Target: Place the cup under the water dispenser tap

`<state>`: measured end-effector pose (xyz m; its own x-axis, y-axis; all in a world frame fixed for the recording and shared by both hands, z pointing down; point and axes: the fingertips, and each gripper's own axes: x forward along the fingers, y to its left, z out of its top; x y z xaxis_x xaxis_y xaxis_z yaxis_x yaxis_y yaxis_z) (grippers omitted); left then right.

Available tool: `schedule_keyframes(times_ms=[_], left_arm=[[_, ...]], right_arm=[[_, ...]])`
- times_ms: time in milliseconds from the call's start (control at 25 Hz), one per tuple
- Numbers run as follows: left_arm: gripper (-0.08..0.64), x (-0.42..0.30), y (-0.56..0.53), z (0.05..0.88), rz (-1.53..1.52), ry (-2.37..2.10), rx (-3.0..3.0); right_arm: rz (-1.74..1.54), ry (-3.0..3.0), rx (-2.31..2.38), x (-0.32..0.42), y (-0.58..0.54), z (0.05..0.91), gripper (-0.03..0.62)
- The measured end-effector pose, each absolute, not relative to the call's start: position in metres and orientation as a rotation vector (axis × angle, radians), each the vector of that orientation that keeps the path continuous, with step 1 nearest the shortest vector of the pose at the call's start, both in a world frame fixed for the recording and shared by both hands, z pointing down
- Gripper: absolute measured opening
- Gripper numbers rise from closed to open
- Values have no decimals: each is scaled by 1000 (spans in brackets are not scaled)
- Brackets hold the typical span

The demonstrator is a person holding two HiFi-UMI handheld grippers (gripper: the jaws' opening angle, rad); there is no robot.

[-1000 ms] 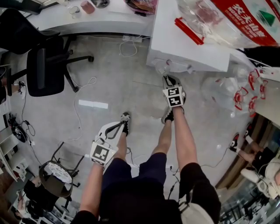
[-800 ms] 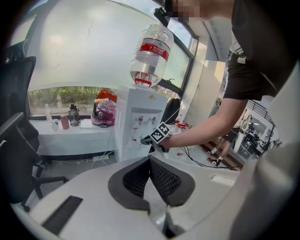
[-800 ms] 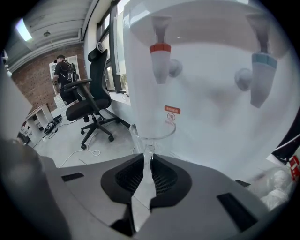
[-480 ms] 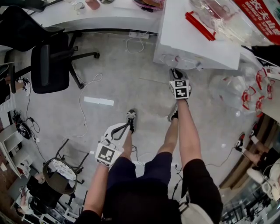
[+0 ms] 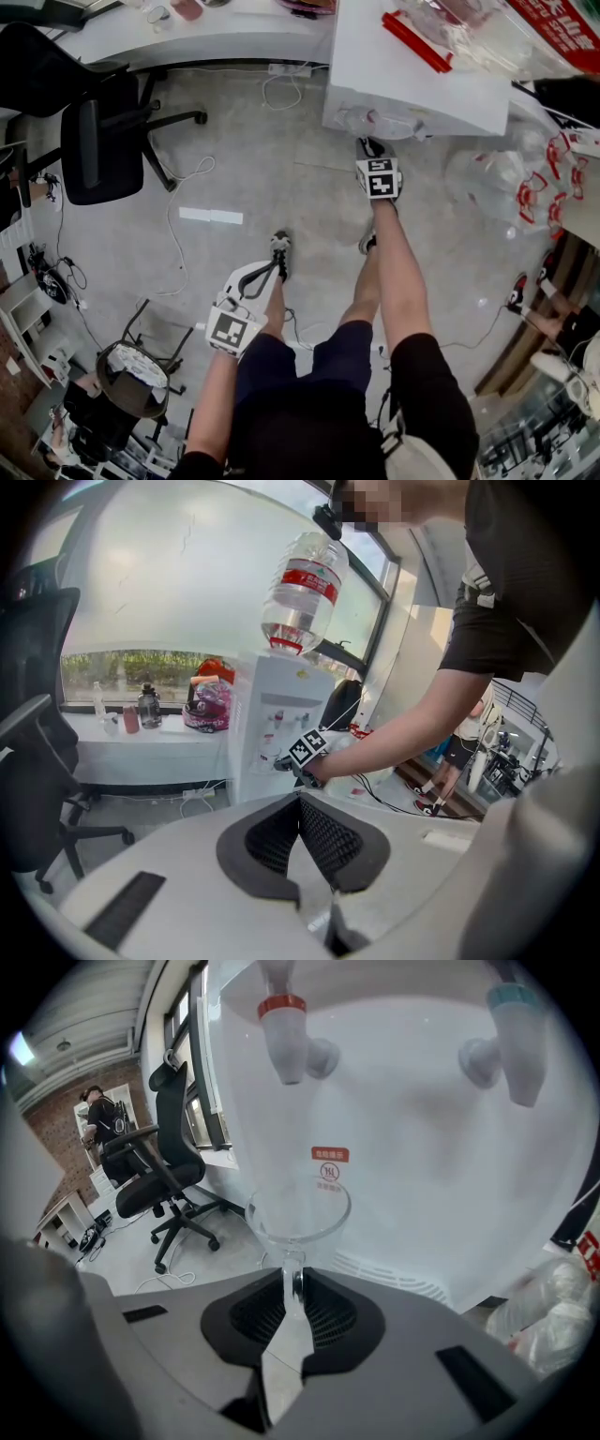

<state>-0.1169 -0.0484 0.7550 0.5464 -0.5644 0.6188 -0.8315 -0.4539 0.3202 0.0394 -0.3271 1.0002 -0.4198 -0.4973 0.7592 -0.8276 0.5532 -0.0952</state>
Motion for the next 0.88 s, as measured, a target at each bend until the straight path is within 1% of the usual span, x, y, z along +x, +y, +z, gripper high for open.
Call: schedule_keyframes(times_ms=[120,240,320,360,560,840,880], left_arm=[[0,-115,-48,755,572,-1122,2178],[0,-112,-49,755,569,-1124,2175],[1,-110,-52,754,565,-1127,2174],[0,-110,-53,753,563,-1129,2174],[0,-105,-60,744,545,-1144,2179],[0,-97,-75,718,517,-1159,2196],[1,-94,-77,714,514,-1161,2198]], right_arm=[[614,-2073,1064,42,-328,1001,42],[625,-2074,1045,43,-328,1006,82],[645,-2081,1015,42,-325,1009,124],[648,-2080,1005,42,-322,1009,135],[654,-2065,1014,50,-307,998,150],[680,-2055,943,69,-270,975,146],[683,-2057,925,72,-262,971,136]])
